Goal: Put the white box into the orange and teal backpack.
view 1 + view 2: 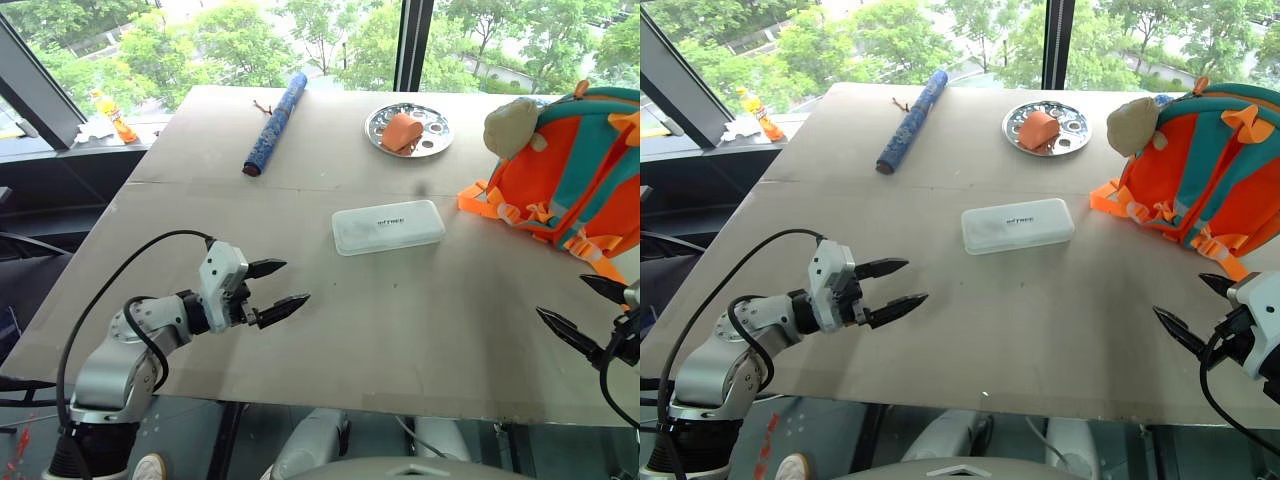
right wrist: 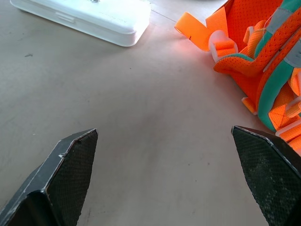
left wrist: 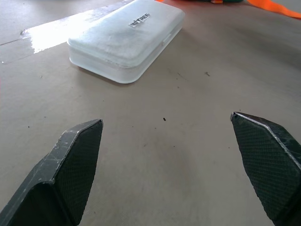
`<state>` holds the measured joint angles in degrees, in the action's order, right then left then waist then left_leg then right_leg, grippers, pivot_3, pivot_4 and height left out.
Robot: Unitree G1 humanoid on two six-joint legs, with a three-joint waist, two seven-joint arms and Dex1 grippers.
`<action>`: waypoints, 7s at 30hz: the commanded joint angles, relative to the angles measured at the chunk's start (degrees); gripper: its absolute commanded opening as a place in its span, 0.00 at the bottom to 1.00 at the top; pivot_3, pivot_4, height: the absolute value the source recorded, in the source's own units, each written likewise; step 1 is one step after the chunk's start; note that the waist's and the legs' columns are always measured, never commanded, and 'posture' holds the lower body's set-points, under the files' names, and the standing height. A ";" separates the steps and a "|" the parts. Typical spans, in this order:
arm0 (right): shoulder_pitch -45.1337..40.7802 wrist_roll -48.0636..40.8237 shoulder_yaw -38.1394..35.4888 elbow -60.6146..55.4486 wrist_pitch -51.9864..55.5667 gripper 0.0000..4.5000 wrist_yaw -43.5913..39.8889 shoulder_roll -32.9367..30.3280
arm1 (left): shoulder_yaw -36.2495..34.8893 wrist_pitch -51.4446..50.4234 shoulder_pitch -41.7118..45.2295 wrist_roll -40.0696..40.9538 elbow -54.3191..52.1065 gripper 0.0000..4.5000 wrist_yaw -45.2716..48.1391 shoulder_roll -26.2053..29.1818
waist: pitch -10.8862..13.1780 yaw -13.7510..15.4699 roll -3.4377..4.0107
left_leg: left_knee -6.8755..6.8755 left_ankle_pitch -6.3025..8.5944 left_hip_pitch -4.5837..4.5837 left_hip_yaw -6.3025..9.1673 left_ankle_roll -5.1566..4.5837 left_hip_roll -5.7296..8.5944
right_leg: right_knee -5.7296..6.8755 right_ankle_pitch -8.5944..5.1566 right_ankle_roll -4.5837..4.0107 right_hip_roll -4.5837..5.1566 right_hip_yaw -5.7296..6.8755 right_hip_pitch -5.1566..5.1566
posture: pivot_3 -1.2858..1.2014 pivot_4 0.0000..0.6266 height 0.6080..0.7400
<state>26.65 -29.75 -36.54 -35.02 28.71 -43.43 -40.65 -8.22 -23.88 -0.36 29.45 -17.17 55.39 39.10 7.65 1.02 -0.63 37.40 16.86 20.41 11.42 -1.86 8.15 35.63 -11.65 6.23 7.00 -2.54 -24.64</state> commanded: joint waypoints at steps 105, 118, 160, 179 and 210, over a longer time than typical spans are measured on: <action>-47.51 24.94 56.54 24.34 9.89 0.00 8.69 19.62 | -3.23 -57.57 26.54 18.39 22.15 0.99 -7.84 -6.38 | -0.03 -2.07 -0.31 | 0.07 0.17 -0.22 -0.18 0.28 -0.37 | 0.17 0.15 -0.24 -0.32 0.28 -0.15 | 0.52 0.24 0.93; -37.40 11.74 34.20 5.65 12.76 0.23 6.94 13.71 | -11.13 -61.13 25.16 22.45 20.74 0.24 -12.93 -10.95 | -0.03 -1.66 -0.35 | 0.05 0.18 -0.17 -0.16 0.28 -0.36 | 0.07 0.16 -0.26 -0.30 0.30 -0.15 | 0.52 0.24 0.93; -64.05 -22.30 17.12 27.14 19.85 0.00 -13.28 -2.62 | -29.45 -51.79 27.94 47.52 12.79 0.23 -38.42 -19.45 | 0.10 -1.74 -0.47 | 0.29 0.23 0.37 -0.34 0.25 -0.53 | 0.04 0.25 -0.36 -0.36 0.27 -0.57 | 0.52 0.24 0.93; -23.52 -27.16 4.53 -0.01 24.67 0.00 -7.29 -13.81 | -7.03 -34.92 33.51 33.48 8.67 0.23 -11.76 -6.13 | 0.10 -0.02 -0.51 | 0.78 0.27 0.43 -0.24 0.25 -0.40 | 0.22 0.25 -0.36 -0.26 0.57 -0.39 | 0.52 0.24 0.93; -33.84 -35.68 12.94 -2.99 22.46 0.00 0.61 -12.50 | 28.72 -9.24 50.79 -8.37 14.82 0.23 6.03 -20.09 | 0.19 0.29 -0.55 | 0.88 0.44 0.48 -0.07 0.07 -0.45 | -0.18 0.26 -0.34 -0.22 0.90 -0.09 | 0.52 0.24 0.93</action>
<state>-5.50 -63.98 -23.87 -36.17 52.35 -43.95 -53.61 18.91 -31.58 48.16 21.41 -0.95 62.05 20.77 7.84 1.31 -1.18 38.27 17.29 20.88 11.36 -1.79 7.70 35.46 -11.39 5.89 6.77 -1.64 -24.73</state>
